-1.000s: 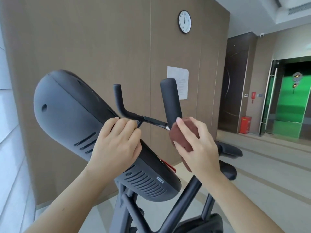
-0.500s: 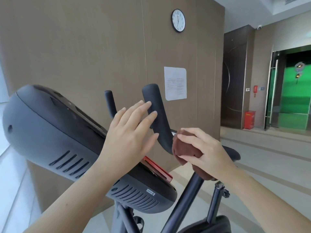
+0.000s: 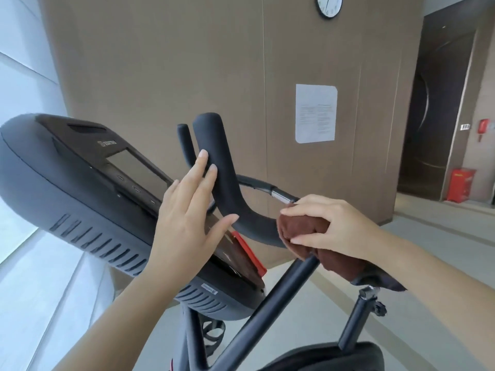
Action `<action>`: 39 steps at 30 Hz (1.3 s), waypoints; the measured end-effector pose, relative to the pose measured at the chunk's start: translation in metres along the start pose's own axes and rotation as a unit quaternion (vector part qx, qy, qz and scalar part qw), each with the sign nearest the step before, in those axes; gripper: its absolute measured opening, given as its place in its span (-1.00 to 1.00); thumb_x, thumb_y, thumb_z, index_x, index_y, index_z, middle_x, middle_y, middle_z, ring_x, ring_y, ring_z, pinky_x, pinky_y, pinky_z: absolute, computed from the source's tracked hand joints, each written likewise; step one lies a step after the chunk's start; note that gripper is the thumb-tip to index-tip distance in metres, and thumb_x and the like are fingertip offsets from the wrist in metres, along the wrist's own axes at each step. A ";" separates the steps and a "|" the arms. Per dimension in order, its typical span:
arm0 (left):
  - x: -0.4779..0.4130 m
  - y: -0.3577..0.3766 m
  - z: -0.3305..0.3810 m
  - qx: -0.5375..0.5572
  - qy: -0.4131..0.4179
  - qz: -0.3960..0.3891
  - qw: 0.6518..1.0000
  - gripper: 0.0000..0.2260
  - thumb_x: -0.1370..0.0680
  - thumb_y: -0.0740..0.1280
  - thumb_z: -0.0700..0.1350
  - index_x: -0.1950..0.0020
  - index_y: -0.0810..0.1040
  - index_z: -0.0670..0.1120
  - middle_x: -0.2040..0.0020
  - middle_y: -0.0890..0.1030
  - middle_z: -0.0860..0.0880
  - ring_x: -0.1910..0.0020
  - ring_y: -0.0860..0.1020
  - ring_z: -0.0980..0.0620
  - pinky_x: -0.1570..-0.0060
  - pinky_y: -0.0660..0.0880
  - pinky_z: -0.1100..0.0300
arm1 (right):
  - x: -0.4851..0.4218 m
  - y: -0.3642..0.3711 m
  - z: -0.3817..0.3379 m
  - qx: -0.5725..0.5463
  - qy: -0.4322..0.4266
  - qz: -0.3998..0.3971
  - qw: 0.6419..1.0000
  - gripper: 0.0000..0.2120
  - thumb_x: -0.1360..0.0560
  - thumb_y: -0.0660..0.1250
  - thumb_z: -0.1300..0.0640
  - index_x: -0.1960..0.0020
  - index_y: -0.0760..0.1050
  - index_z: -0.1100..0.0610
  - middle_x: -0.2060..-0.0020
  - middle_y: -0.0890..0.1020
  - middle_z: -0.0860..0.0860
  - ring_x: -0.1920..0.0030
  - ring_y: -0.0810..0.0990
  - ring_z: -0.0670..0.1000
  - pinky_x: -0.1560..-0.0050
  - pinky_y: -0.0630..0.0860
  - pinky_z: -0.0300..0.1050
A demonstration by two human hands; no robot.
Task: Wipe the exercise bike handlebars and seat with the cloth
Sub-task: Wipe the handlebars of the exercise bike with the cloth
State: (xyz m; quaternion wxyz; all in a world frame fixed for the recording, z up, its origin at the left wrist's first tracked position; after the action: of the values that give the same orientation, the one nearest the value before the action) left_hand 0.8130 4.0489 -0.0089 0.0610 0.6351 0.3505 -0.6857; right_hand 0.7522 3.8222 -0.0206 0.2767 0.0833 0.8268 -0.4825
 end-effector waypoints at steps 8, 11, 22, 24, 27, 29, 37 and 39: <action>0.001 -0.003 0.018 -0.012 -0.072 -0.031 0.997 -0.41 -0.45 0.36 -0.10 -0.38 0.25 -0.32 -0.44 0.19 -0.24 -0.37 0.24 -0.08 -0.17 0.40 -0.22 | -0.049 0.021 -0.035 -0.063 -0.090 -0.008 0.994 -0.60 -0.32 0.43 -0.12 -0.13 0.50 -0.13 -0.05 0.59 -0.09 -0.06 0.52 -0.08 -0.10 0.43 -0.11; 0.000 -0.004 0.027 -0.041 -0.096 -0.039 0.994 -0.39 -0.43 0.35 -0.14 -0.39 0.22 -0.31 -0.45 0.18 -0.21 -0.36 0.24 -0.09 -0.15 0.41 -0.23 | -0.033 0.005 0.000 -0.026 -0.088 -0.087 0.992 -0.56 -0.30 0.43 -0.12 -0.17 0.48 -0.19 -0.07 0.59 -0.18 -0.03 0.49 -0.22 -0.03 0.35 -0.40; 0.000 -0.002 0.047 -0.134 -0.119 -0.054 0.982 -0.38 -0.37 0.46 -0.22 -0.35 0.29 -0.31 -0.42 0.19 -0.16 -0.37 0.23 -0.03 -0.26 0.27 -0.15 | -0.041 0.009 -0.011 -0.046 -0.142 -0.101 0.984 -0.59 -0.35 0.42 -0.09 -0.17 0.46 -0.16 -0.05 0.56 -0.14 0.06 0.38 -0.27 0.06 0.25 -0.49; 0.002 0.001 0.048 -0.164 -0.089 -0.061 0.981 -0.43 -0.39 0.45 -0.19 -0.34 0.34 -0.27 -0.41 0.20 -0.10 -0.38 0.21 -0.06 -0.28 0.21 -0.14 | -0.032 0.000 0.012 -0.031 -0.116 -0.131 0.984 -0.58 -0.31 0.41 -0.11 -0.16 0.45 -0.24 -0.05 0.55 -0.20 -0.02 0.46 -0.20 -0.05 0.33 -0.28; 0.003 0.007 0.047 -0.177 -0.053 -0.067 0.980 -0.54 -0.45 0.36 -0.15 -0.31 0.39 -0.24 -0.40 0.24 -0.06 -0.41 0.16 -0.04 -0.29 0.14 -0.12 | -0.023 -0.011 0.027 -0.006 -0.089 -0.137 0.987 -0.58 -0.28 0.41 -0.12 -0.13 0.45 -0.27 -0.01 0.57 -0.27 -0.01 0.47 -0.27 -0.01 0.35 -0.29; 0.003 0.011 0.048 -0.183 -0.028 -0.074 0.980 -0.59 -0.45 0.32 -0.14 -0.27 0.43 -0.24 -0.37 0.32 -0.08 -0.40 0.19 -0.05 -0.30 0.14 -0.11 | -0.028 -0.006 0.017 -0.010 -0.094 -0.126 0.988 -0.58 -0.28 0.42 -0.16 -0.13 0.47 -0.24 -0.01 0.56 -0.26 0.01 0.44 -0.26 0.02 0.35 -0.31; 0.006 0.040 0.067 -0.181 0.088 -0.096 0.975 -0.70 -0.54 0.19 -0.02 0.01 0.61 -0.20 0.05 0.64 -0.11 0.01 0.60 -0.09 -0.17 0.28 0.01 | 0.012 -0.024 0.047 -0.010 -0.069 -0.115 0.991 -0.58 -0.33 0.44 0.01 -0.11 0.45 -0.31 -0.11 0.46 -0.33 -0.13 0.44 -0.25 -0.11 0.33 -0.41; 0.005 0.041 0.067 -0.162 0.089 -0.087 0.979 -0.70 -0.53 0.20 0.00 0.02 0.61 -0.19 0.08 0.63 -0.10 0.10 0.60 -0.11 -0.13 0.29 0.05 | 0.022 -0.030 0.052 0.001 -0.057 -0.086 0.995 -0.61 -0.33 0.45 0.04 -0.10 0.50 -0.26 -0.13 0.46 -0.33 -0.13 0.44 -0.25 -0.12 0.30 -0.46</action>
State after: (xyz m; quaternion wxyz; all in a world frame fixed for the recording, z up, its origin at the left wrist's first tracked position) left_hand 0.7781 3.9824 -0.0338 0.0718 0.6420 0.5151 -0.5633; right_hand 0.7417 3.7604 -0.0297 0.2811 -0.0155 0.8134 -0.5090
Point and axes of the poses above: each hand's wrist, its own x-axis away from the middle knuckle, its own y-axis out of the palm, z = x × y, the point moved 3 cm from there along -x, towards the middle knuckle
